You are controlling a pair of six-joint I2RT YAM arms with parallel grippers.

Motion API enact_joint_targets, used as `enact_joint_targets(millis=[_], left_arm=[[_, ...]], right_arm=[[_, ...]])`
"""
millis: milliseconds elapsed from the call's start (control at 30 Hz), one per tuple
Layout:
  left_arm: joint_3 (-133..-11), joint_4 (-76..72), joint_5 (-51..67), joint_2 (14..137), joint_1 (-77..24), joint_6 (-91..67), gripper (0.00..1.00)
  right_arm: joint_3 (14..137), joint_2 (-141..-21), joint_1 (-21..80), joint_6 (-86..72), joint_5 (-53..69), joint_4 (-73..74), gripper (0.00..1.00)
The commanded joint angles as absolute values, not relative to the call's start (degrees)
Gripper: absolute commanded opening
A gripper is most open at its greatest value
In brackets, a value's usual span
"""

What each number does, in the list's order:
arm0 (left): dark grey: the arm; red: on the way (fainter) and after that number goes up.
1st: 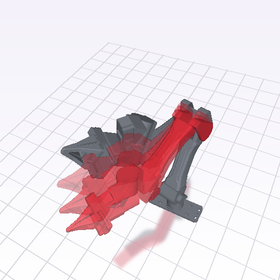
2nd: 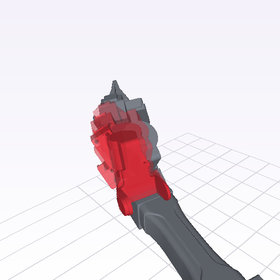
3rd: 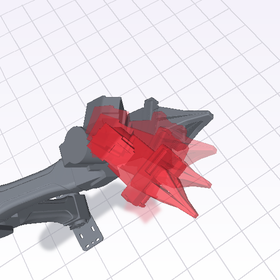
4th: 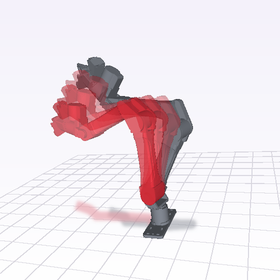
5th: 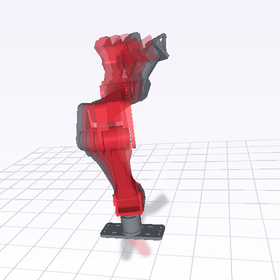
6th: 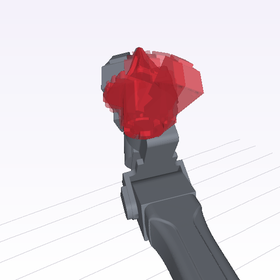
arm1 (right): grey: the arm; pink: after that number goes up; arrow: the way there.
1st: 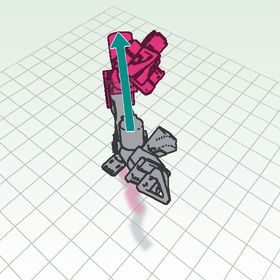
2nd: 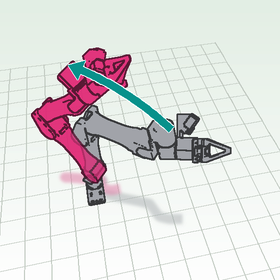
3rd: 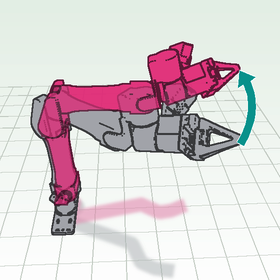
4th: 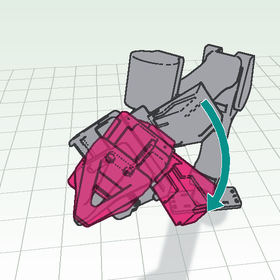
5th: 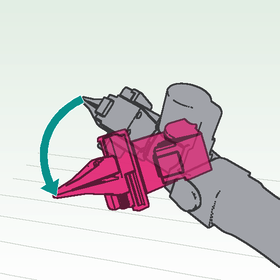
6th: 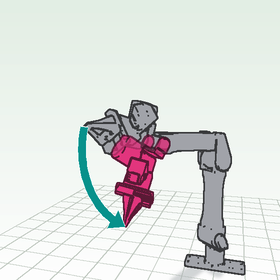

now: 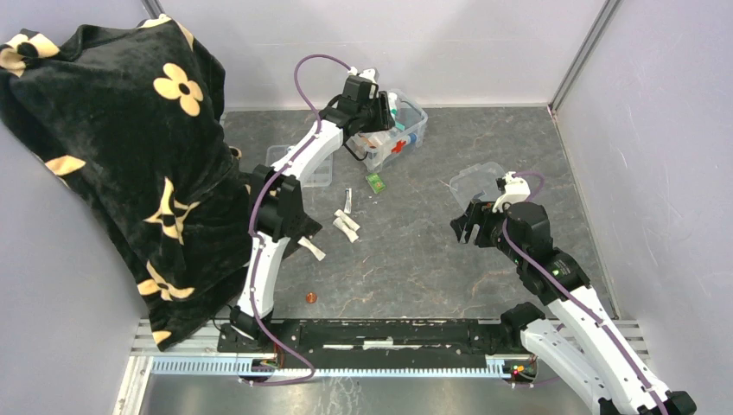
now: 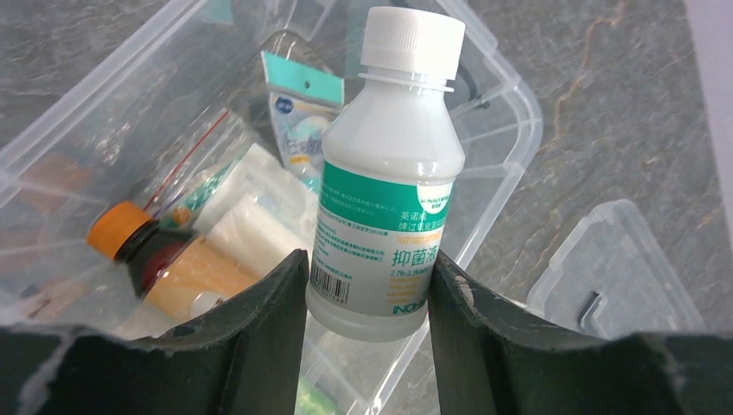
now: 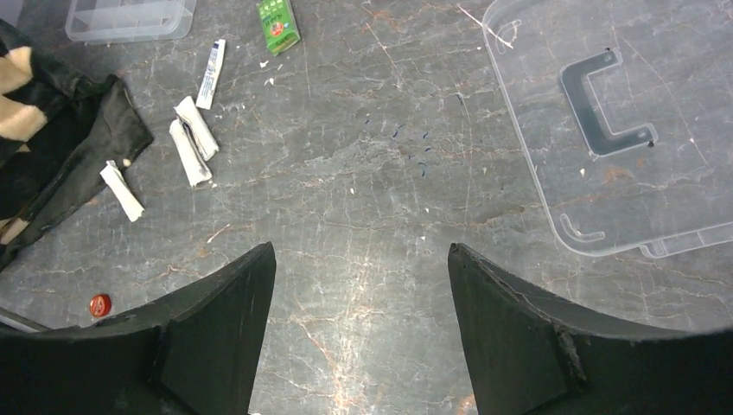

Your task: Organize the medicine kit

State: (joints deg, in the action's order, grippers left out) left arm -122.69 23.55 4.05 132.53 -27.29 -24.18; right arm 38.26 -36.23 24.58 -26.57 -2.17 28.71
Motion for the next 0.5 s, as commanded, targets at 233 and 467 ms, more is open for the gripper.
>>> enact_joint_targets(millis=[233,467], left_arm=[[-126.9,17.8,8.3,133.7,-26.1,-25.0,0.71],[-121.5,19.6,7.5,127.0,-25.5,-23.5,0.8]], right_arm=[[37.4,-35.3,24.3,-24.9,-4.2,30.0,0.8],[37.9,-34.7,24.3,-24.8,-4.2,30.4,0.8]])
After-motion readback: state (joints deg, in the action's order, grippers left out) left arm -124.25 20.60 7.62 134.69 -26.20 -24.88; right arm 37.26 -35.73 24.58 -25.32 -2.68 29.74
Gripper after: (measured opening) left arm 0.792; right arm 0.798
